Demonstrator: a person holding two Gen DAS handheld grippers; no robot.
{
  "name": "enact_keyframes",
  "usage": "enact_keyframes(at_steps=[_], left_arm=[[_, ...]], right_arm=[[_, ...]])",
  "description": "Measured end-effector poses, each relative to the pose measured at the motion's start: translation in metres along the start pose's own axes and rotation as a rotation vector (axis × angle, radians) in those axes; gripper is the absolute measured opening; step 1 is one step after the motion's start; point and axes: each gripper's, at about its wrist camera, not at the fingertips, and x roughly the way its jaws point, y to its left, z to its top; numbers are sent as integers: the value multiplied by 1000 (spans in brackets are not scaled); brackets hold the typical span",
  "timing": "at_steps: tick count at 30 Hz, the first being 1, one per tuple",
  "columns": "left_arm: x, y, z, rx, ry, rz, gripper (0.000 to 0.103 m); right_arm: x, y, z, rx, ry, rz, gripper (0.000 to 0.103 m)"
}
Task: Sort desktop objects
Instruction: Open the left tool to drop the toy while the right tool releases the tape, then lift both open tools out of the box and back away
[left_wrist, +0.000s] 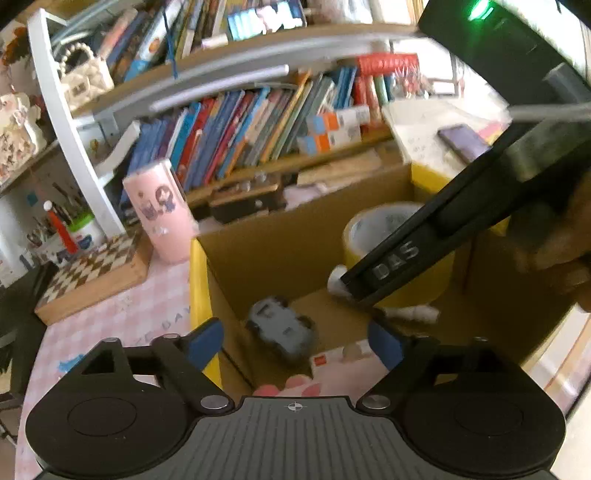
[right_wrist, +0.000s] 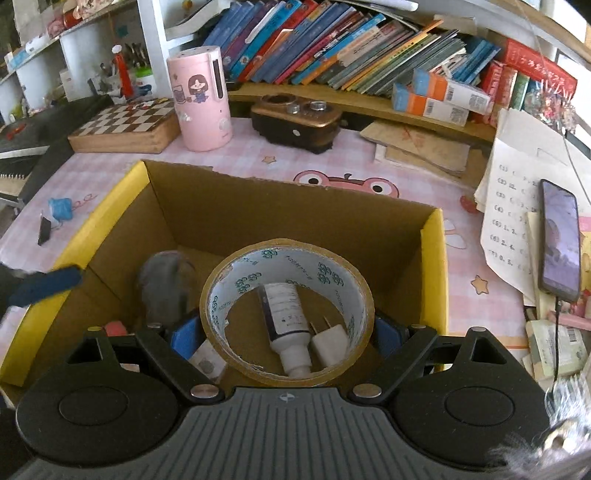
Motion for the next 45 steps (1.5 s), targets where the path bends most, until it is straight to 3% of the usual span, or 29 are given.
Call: enact_keyframes(at_steps=[12, 20, 28, 34, 40, 45], left_arm=[[-37, 0, -7, 15, -86, 63, 95], [-58, 15, -13, -59, -101, 112, 98], [-90, 40, -26, -150, -136, 138, 98], [-109, 59, -43, -220, -153, 131, 99], [-119, 68, -66, -241, -140, 78, 99], [-129, 71, -84, -202, -132, 40, 99]], right_arm=[[14, 5, 11, -16, 17, -10, 94], [-17, 9, 2, -11, -109, -64, 99], [-78, 16, -26, 67, -298, -111, 99], [-119, 26, -59, 139, -384, -167, 99], [-139, 41, -98, 213, -368, -224, 99], [-143, 63, -129, 252, -320, -263, 99]])
